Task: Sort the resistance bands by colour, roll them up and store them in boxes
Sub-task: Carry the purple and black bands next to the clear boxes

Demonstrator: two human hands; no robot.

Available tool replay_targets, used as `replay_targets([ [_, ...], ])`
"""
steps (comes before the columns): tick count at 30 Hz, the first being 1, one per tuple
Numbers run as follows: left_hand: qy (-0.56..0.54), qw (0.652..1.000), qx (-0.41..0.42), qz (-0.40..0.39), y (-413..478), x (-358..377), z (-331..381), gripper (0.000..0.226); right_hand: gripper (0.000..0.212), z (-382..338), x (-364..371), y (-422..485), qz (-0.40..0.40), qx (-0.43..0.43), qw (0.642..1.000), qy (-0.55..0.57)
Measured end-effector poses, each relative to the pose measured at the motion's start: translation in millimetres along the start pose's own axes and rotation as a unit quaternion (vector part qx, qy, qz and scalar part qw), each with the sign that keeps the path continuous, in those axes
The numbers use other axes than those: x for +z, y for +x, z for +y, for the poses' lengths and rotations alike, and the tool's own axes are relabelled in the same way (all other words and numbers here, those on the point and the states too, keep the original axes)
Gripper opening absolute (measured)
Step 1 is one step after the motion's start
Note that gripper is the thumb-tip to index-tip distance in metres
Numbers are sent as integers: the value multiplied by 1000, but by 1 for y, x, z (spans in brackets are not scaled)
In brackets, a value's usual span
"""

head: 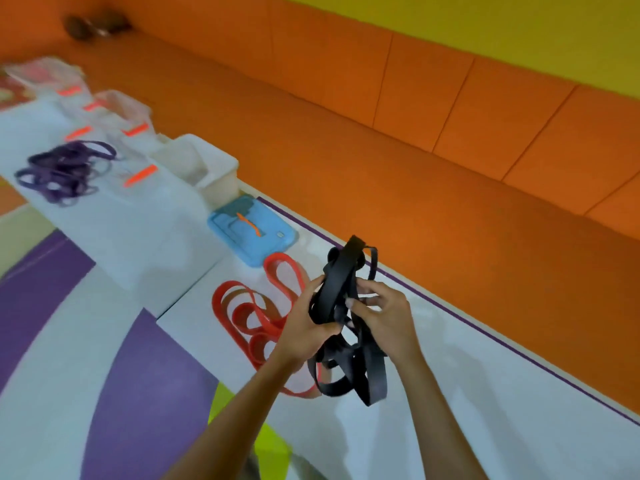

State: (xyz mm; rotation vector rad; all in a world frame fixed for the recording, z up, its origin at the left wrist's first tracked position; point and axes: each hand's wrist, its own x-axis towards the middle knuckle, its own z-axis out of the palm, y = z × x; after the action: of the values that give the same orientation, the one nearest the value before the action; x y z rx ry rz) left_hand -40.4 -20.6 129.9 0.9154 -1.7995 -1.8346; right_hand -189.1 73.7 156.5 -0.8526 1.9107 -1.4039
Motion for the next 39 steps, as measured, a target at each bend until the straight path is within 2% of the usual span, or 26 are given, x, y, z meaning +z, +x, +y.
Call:
replay_targets([
  [8, -68, 994, 12, 86, -11, -179, -9, 80, 32, -58, 176, 37, -55, -41, 997, -25],
  [15, -88, 981, 5, 172, -23, -353, -30, 84, 26, -108, 359, 67, -117, -24, 993, -2],
  [22, -113, 963, 9, 246, -17, -487, -32, 86, 29, -150, 501, 117, -192, -25, 980, 34],
  [28, -115, 948, -2, 296, 14, -604, -24, 86, 30, -189, 613, 180, -253, -46, 966, 24],
  [39, -93, 939, 25, 330, 125, -821, 39, 85, 30, -295, 791, 333, -291, -98, 950, 53],
])
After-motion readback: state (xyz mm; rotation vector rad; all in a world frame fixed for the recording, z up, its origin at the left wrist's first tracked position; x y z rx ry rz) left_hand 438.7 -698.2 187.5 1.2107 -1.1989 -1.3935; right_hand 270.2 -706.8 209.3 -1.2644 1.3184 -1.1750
